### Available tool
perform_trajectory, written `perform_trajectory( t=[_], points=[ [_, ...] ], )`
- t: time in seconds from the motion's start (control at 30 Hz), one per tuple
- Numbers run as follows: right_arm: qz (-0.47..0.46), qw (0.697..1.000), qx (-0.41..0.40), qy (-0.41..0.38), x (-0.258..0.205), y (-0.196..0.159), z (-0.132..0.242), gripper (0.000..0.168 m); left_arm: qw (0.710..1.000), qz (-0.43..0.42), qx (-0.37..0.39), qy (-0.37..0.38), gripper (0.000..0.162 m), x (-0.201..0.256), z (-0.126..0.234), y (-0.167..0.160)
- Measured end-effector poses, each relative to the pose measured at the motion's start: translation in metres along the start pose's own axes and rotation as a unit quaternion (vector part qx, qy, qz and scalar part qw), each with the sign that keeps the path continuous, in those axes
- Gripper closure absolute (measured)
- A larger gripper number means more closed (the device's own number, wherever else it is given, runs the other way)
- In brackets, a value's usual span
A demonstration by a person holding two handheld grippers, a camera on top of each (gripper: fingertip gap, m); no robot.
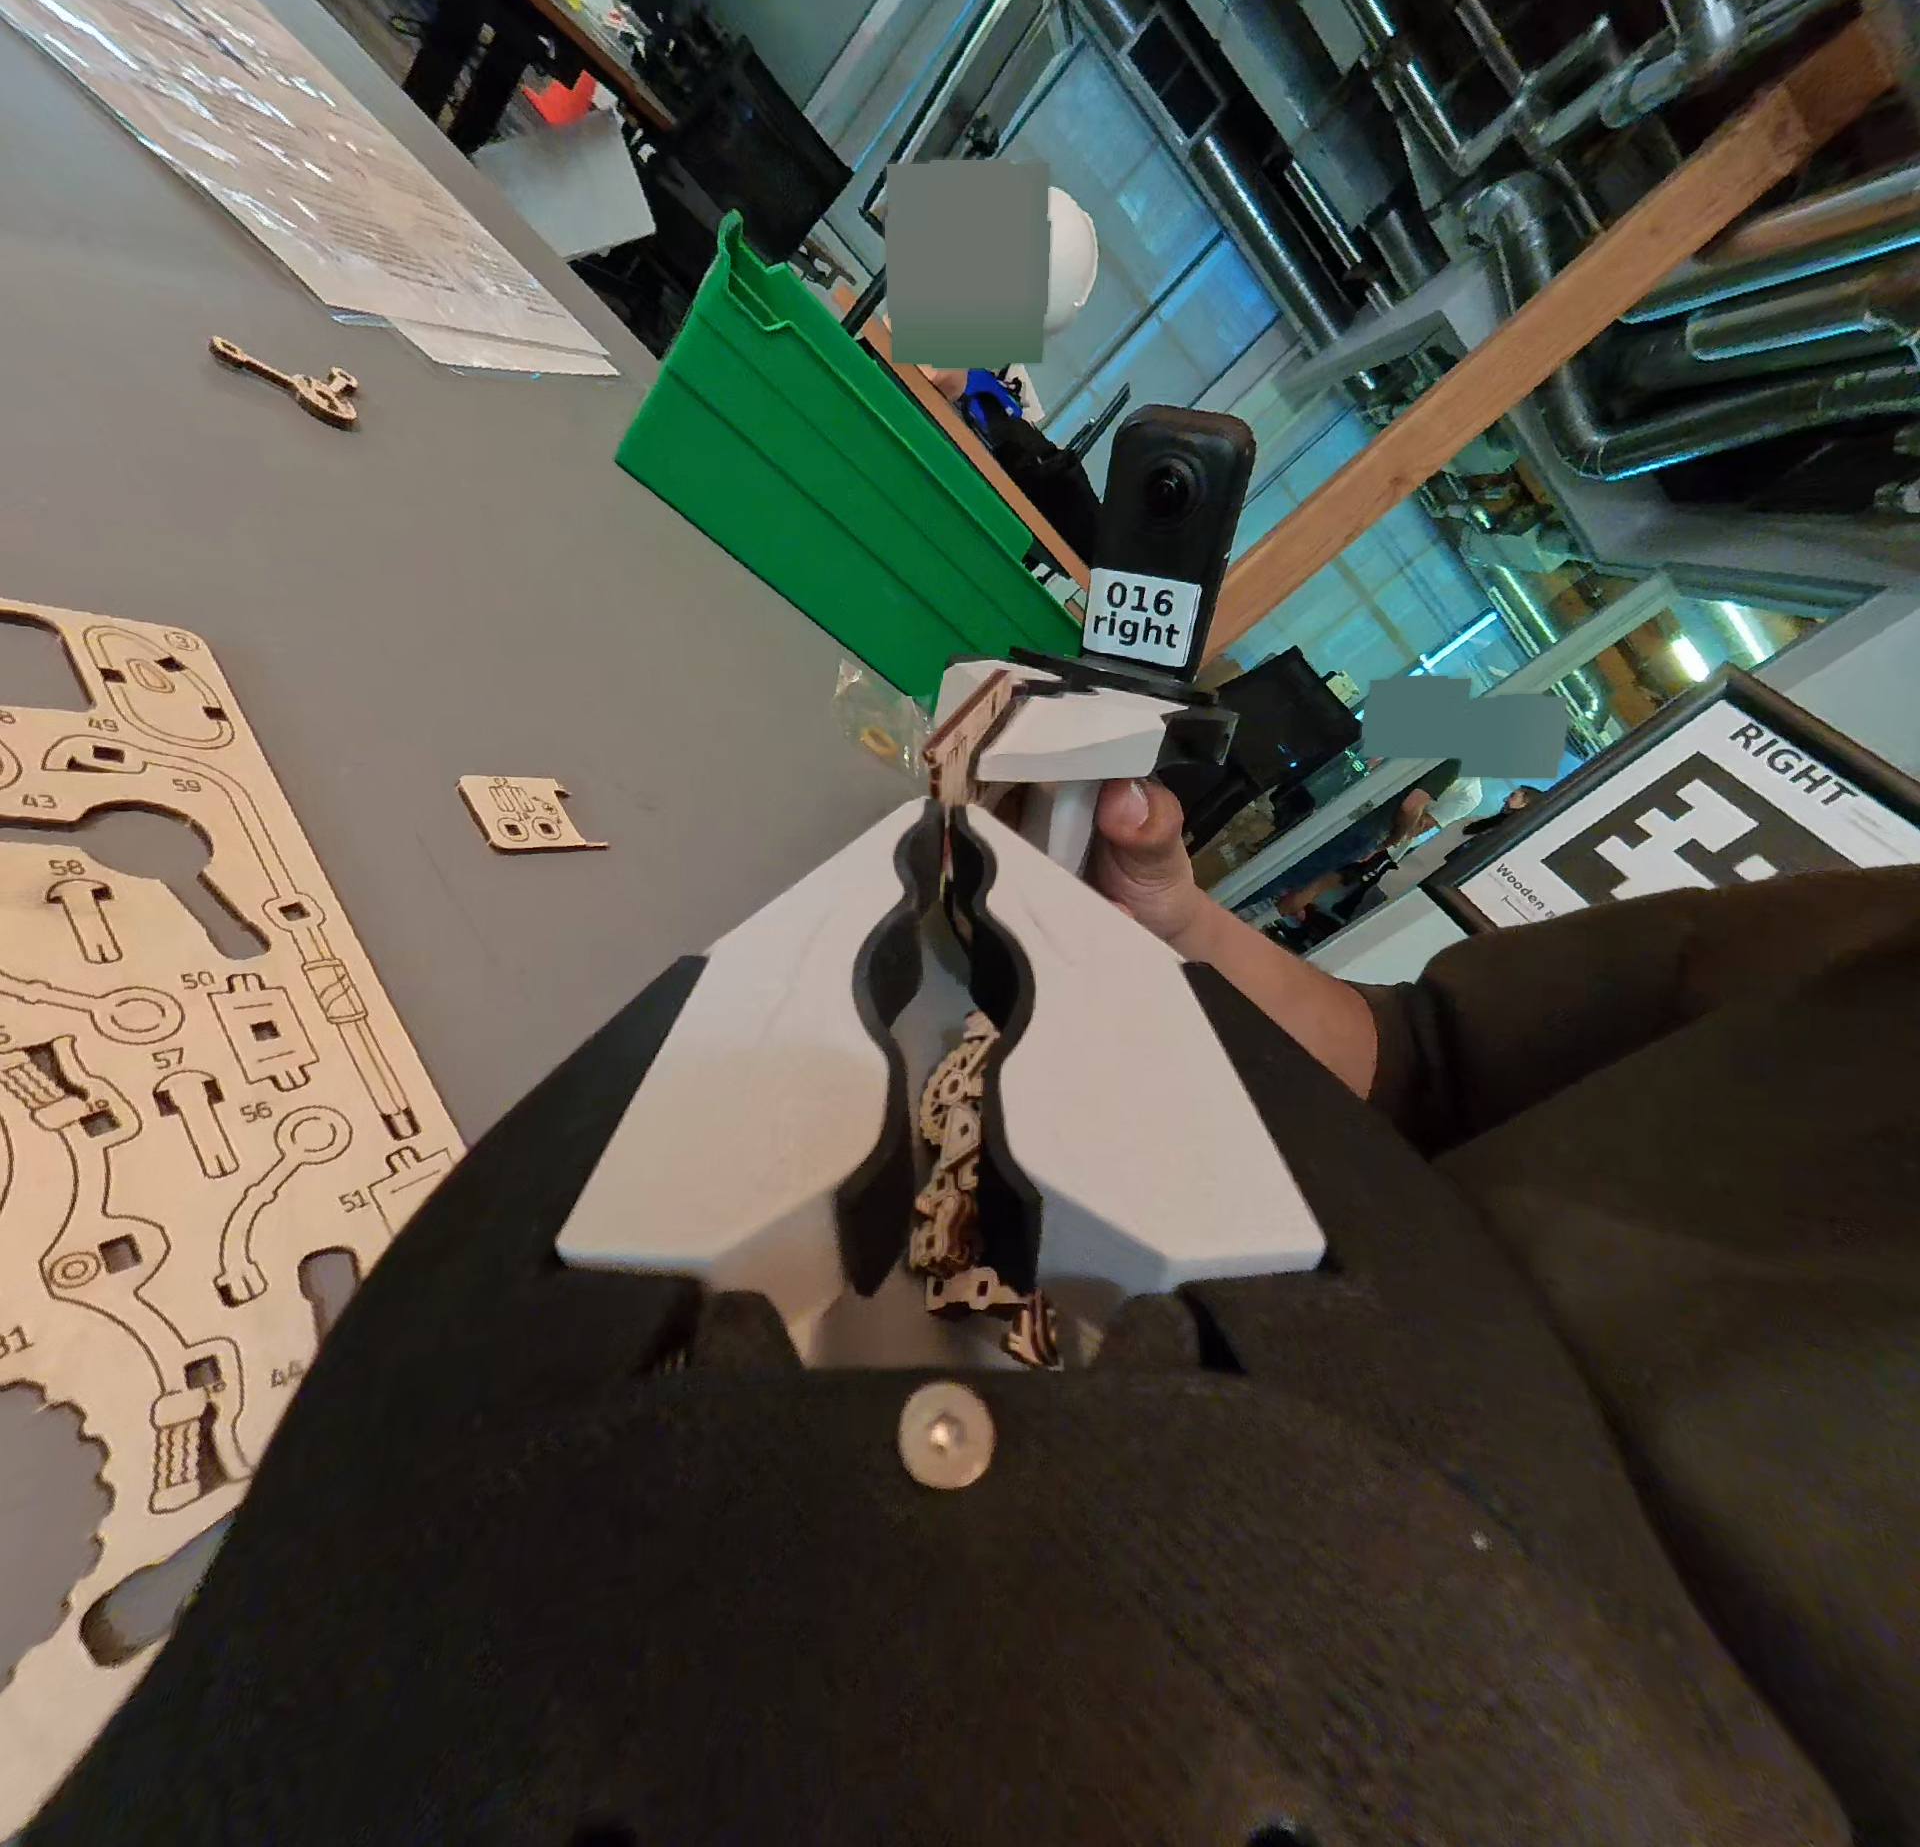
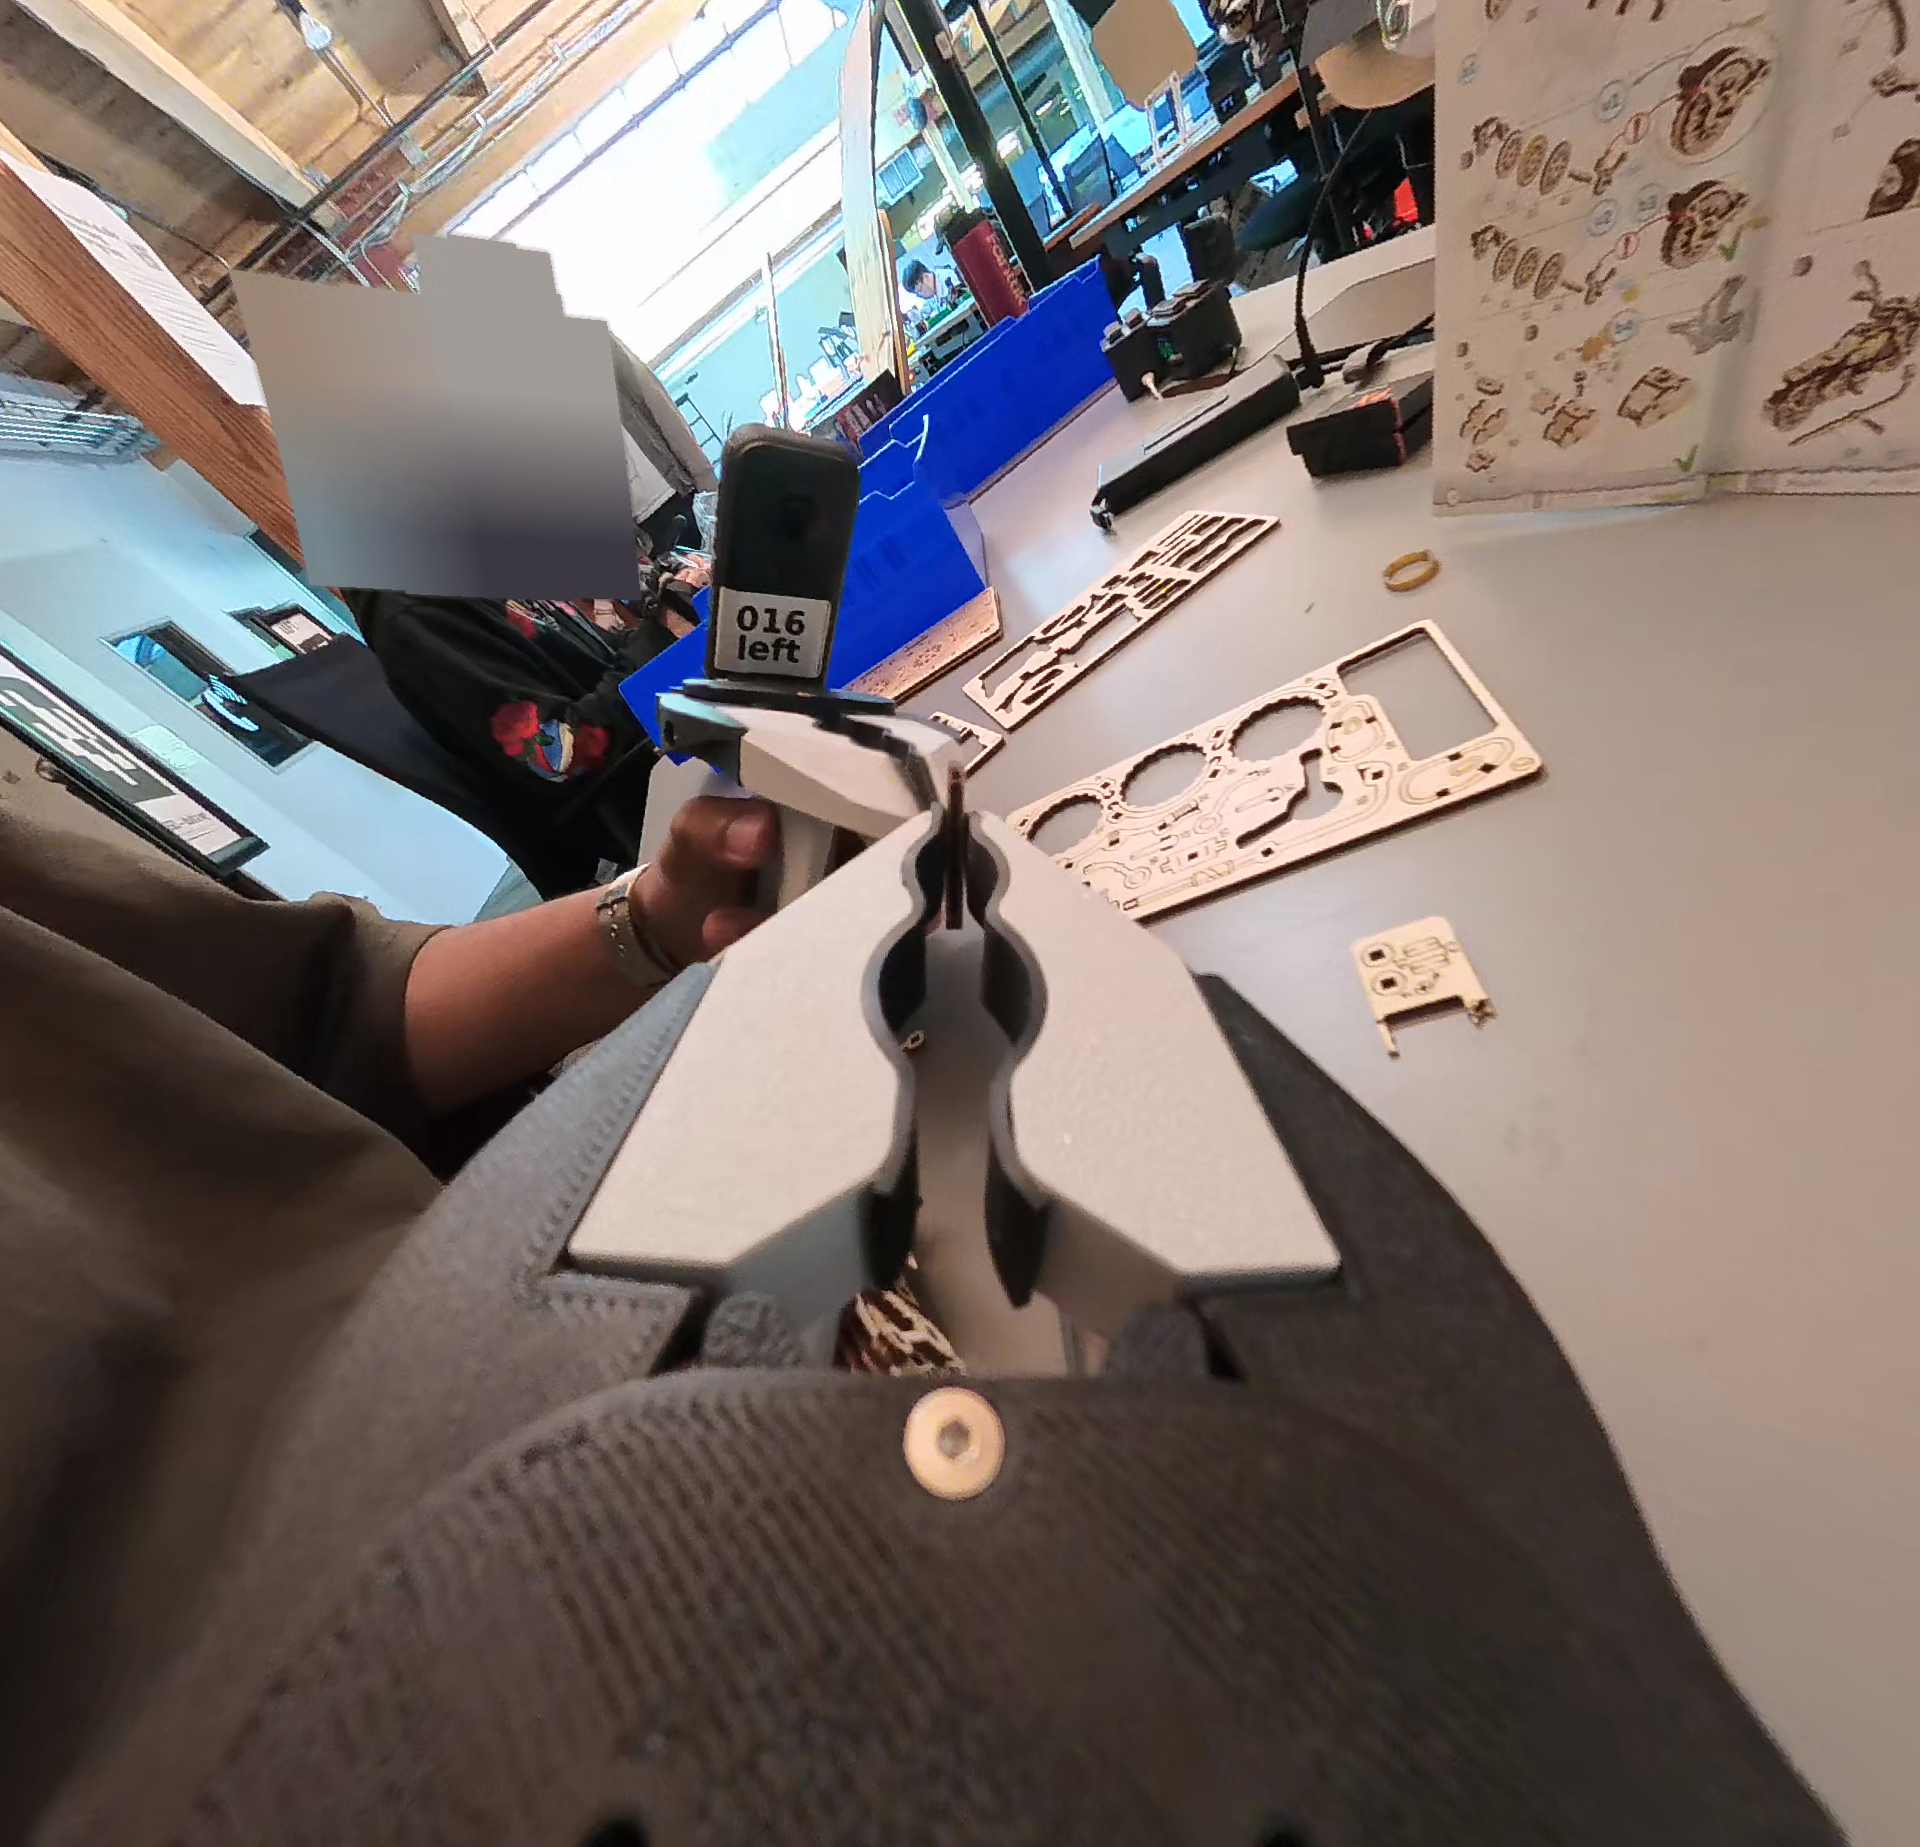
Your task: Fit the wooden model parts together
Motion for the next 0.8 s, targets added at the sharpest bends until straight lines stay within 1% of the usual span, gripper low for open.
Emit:
perform_trajectory(
  t=[0.8],
  points=[
    [-0.025,1.0,-0.002,0.013,0.0026,-0.0009,-0.0007,0.168,1.0,0.012,0.004,-0.013,0.162,0.0005,-0.0006,0.0009]
  ],
)
Point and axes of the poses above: each gripper's, where its closed fingertips meet, z back along the fingers, y out of its top, x = y × z across the jaws, the point moved 5 cm from there along z, back along the fingers, and after that the axes turned 3 degrees about -y, right-handed, at the moved point
